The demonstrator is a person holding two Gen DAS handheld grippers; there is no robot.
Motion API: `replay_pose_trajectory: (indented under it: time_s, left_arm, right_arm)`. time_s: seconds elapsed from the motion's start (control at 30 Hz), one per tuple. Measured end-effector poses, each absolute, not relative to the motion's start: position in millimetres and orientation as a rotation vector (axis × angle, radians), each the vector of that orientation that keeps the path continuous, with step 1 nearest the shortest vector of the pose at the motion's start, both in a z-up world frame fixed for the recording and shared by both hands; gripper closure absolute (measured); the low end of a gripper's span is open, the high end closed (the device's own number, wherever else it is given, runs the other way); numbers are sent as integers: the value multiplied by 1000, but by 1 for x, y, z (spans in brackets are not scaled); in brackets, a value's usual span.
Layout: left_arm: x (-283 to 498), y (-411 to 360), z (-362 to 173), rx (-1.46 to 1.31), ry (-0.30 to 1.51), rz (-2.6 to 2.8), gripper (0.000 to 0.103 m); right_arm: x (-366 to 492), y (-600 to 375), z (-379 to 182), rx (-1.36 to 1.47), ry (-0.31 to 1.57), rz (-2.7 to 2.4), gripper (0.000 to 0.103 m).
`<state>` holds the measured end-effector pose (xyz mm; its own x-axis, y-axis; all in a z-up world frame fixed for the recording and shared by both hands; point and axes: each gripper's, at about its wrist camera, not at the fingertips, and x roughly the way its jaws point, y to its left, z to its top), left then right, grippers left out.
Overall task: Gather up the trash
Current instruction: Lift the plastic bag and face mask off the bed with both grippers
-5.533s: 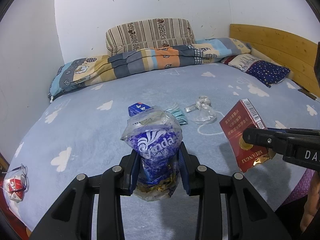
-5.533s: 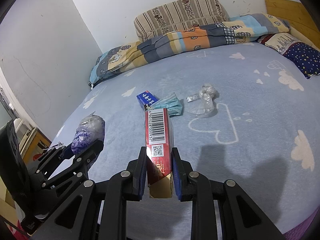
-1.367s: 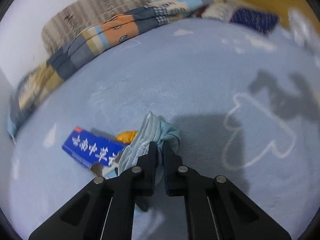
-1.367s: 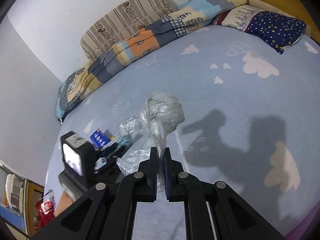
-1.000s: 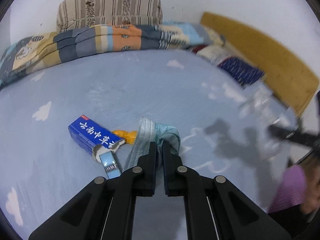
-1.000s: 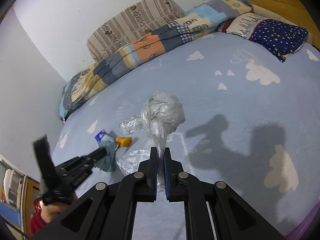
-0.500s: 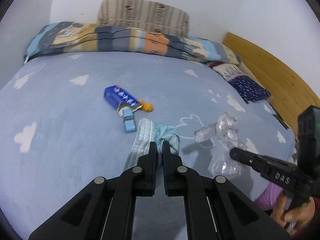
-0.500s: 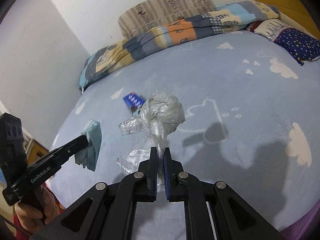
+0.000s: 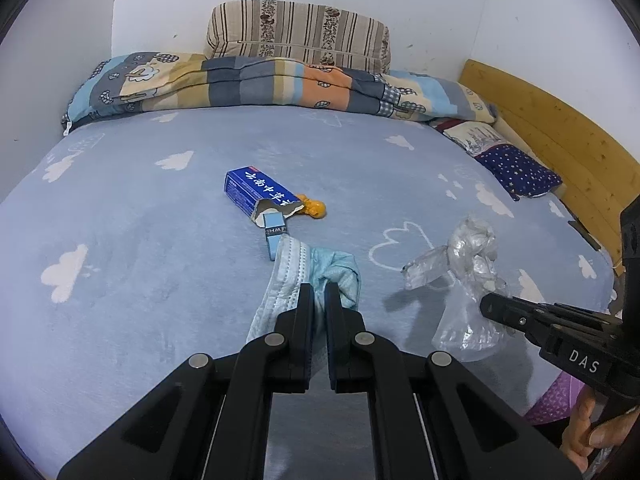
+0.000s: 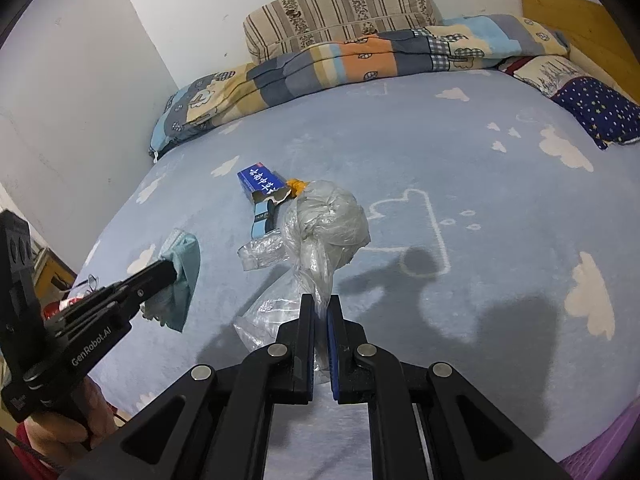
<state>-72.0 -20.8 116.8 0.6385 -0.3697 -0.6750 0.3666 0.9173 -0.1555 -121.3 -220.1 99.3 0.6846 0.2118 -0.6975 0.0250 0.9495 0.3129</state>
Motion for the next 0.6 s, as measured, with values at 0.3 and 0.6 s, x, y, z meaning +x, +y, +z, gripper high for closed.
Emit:
replay_pose_trajectory:
  time_s: [0.3, 0.6]
  left_arm:
    - [-81, -24, 125, 61, 703, -396, 98]
    - [-85, -28, 128, 103, 672, -383, 98]
  right_arm:
    - [-123, -213, 101, 262, 789, 96, 97]
    - [-126, -211, 102, 250, 775, 95, 97]
